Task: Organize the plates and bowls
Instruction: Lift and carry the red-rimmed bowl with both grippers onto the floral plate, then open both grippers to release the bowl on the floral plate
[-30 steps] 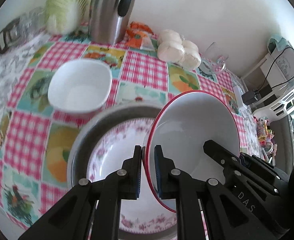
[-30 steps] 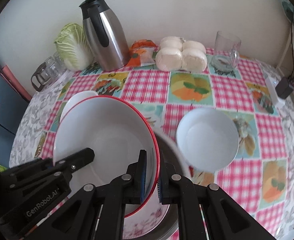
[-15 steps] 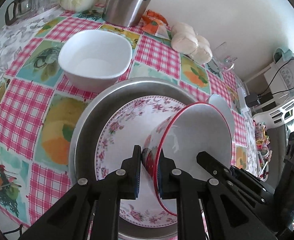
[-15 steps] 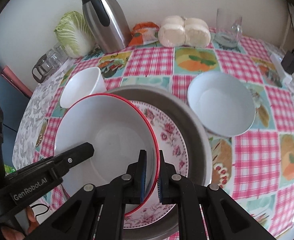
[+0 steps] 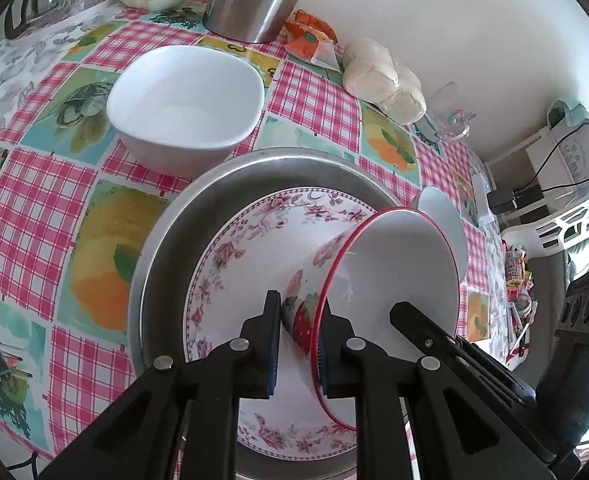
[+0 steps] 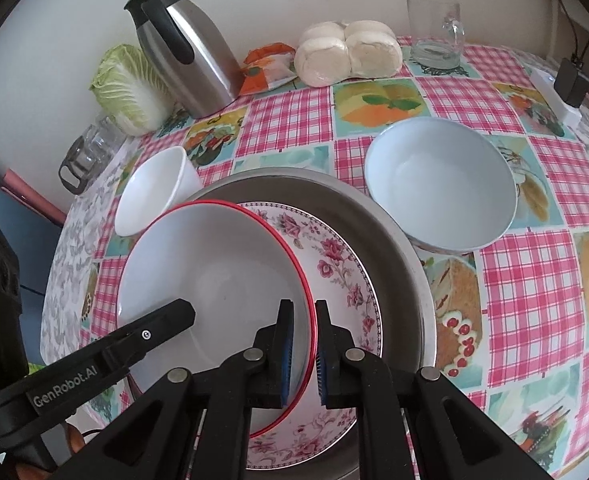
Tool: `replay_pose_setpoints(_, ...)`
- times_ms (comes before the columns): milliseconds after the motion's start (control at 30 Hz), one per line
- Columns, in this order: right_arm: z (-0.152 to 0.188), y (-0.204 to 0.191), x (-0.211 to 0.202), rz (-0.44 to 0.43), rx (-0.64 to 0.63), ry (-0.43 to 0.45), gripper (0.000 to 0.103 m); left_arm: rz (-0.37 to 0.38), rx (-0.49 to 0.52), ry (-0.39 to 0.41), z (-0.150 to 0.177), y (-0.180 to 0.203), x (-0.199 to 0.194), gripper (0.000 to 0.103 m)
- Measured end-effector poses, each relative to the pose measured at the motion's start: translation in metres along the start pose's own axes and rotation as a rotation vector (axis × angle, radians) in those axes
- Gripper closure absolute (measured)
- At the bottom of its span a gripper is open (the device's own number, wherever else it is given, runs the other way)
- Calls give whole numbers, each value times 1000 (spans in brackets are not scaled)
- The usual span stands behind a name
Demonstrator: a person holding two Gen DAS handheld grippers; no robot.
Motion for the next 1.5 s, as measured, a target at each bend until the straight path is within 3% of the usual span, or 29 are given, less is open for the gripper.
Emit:
replay_pose_setpoints(1167, 1, -5, 5, 12, 6, -21, 85, -16, -2, -32, -3, -3, 4, 84)
replay_pose_setpoints(1233, 1, -4, 4, 15, 3, -19, 85, -16, 2, -31, -3, -2, 3, 82)
replay_pose_setpoints(1333, 0, -1, 1, 18, 11, -13, 84, -25, 5, -27, -4, -2, 0, 68)
replay_pose_setpoints(1500, -7, 1, -13, 17, 16, 23, 84, -31, 27, 5, -9, 1, -13, 60)
Point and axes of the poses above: each gripper's, at about its wrist camera, not at the fingertips, and x roughly the way its jaws point, y to its right, z to its underside, the point moved 10 cm from there along x, roughly the way its jaws point, and after that the axes turned 5 degrees about y, right-handed, at the moved point
